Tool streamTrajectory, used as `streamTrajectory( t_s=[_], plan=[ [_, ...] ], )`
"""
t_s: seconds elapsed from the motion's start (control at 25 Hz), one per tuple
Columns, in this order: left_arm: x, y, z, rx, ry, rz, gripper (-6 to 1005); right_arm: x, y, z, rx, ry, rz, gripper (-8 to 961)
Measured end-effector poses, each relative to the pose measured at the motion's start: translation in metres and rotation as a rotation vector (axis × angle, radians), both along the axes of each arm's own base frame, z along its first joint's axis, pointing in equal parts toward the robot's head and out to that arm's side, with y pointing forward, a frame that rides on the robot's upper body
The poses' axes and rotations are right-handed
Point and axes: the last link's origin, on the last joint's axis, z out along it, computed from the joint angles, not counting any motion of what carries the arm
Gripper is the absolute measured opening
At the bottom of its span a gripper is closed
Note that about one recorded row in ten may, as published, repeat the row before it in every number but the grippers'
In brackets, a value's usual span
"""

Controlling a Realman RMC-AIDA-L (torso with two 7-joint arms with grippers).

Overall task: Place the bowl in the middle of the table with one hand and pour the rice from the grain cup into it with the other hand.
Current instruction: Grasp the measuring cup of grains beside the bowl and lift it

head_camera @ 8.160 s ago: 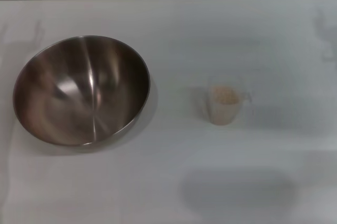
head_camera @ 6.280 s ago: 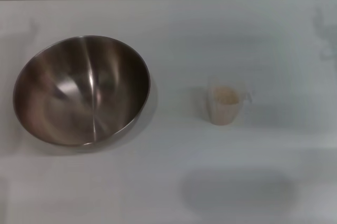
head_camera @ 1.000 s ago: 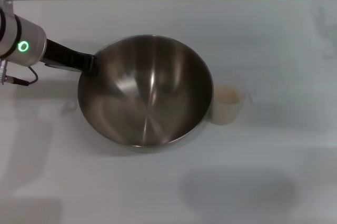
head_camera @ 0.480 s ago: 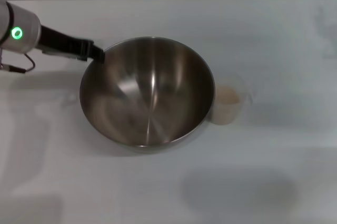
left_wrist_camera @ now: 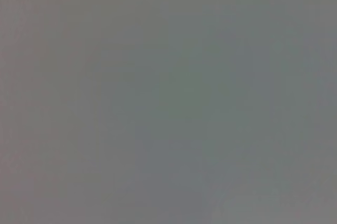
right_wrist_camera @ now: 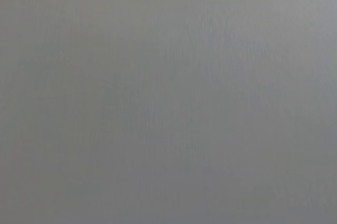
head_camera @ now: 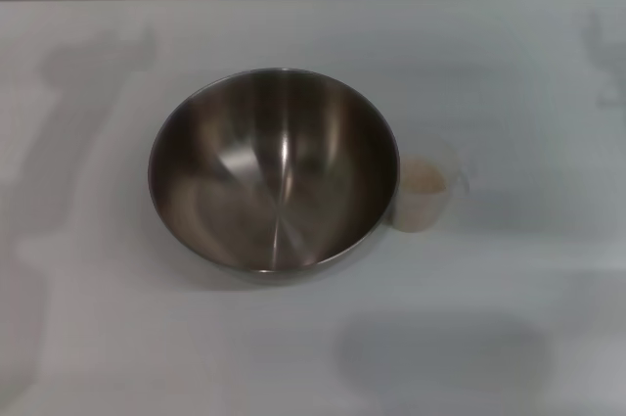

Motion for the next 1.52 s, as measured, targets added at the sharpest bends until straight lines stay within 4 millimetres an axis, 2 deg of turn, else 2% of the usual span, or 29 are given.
streamTrajectory(
  t_s=[0.08, 0.12, 0.24, 0.28, 0.32, 0.4, 0.48, 0.52, 0.6, 0.68, 0.8, 0.88, 0.96, 1.04, 1.08, 1.12, 1.24, 1.28, 1.32, 1.48, 1.52],
  plan=[
    [-0.018, -0.004, 0.012, 0.243, 0.097, -0.086, 397, 0.0, 0.0, 0.0, -0.001, 0.0, -0.001, 535],
    [-0.018, -0.004, 0.012, 0.243, 0.097, -0.086, 396, 0.0, 0.0, 0.0, -0.001, 0.0, -0.001, 535],
    [-0.037, -0.017, 0.023, 0.51, 0.137, -0.148, 392, 0.0, 0.0, -0.001, -0.005, 0.002, -0.003, 535],
    [-0.046, -0.03, 0.025, 0.686, 0.111, -0.198, 392, 0.001, -0.001, -0.003, -0.008, 0.004, -0.006, 535],
    [-0.046, -0.03, 0.025, 0.686, 0.111, -0.198, 392, 0.001, -0.001, -0.003, -0.008, 0.004, -0.006, 535],
    [-0.054, -0.043, 0.026, 0.817, 0.046, -0.254, 393, 0.002, -0.002, -0.004, -0.013, 0.007, -0.007, 535],
    [-0.064, -0.061, 0.028, 0.903, -0.139, -0.395, 393, 0.004, -0.004, -0.009, -0.035, 0.022, -0.011, 535],
    [-0.064, -0.061, 0.028, 0.903, -0.139, -0.395, 394, 0.004, -0.004, -0.009, -0.035, 0.022, -0.011, 535],
    [-0.07, -0.064, 0.028, 0.854, -0.276, -0.472, 396, 0.007, -0.007, -0.015, -0.066, 0.041, -0.015, 535],
    [-0.081, -0.065, 0.025, 0.75, -0.484, -0.534, 397, 0.015, -0.014, -0.027, -0.132, 0.078, -0.038, 534],
    [-0.084, -0.067, 0.021, 0.703, -0.563, -0.553, 400, 0.021, -0.022, -0.036, -0.162, 0.106, -0.061, 534],
    [-0.084, -0.067, 0.017, 0.679, -0.57, -0.554, 401, 0.032, -0.041, -0.052, -0.2, 0.149, -0.102, 532],
    [-0.085, -0.065, 0.014, 0.671, -0.546, -0.541, 403, 0.034, -0.047, -0.058, -0.208, 0.156, -0.119, 528],
    [-0.087, -0.064, 0.013, 0.667, -0.53, -0.528, 504, 0.037, -0.063, -0.072, -0.213, 0.16, -0.167, 524],
    [-0.088, -0.064, 0.013, 0.665, -0.523, -0.52, 555, 0.036, -0.08, -0.086, -0.204, 0.152, -0.212, 522],
    [-0.09, -0.062, 0.014, 0.662, -0.51, -0.509, 605, 0.036, -0.08, -0.086, -0.204, 0.152, -0.212, 523],
    [-0.092, -0.062, 0.014, 0.66, -0.494, -0.502, 813, 0.03, -0.108, -0.101, -0.184, 0.131, -0.255, 525],
    [-0.093, -0.062, 0.014, 0.661, -0.484, -0.498, 813, 0.027, -0.124, -0.108, -0.18, 0.117, -0.281, 526],
    [-0.094, -0.062, 0.015, 0.662, -0.475, -0.495, 813, 0.027, -0.124, -0.108, -0.18, 0.117, -0.281, 526],
    [-0.101, -0.063, 0.017, 0.666, -0.45, -0.478, 812, 0.022, -0.154, -0.124, -0.247, 0.1, -0.31, 526],
    [-0.101, -0.063, 0.017, 0.666, -0.45, -0.478, 812, 0.022, -0.154, -0.124, -0.247, 0.1, -0.31, 526]
  ],
)
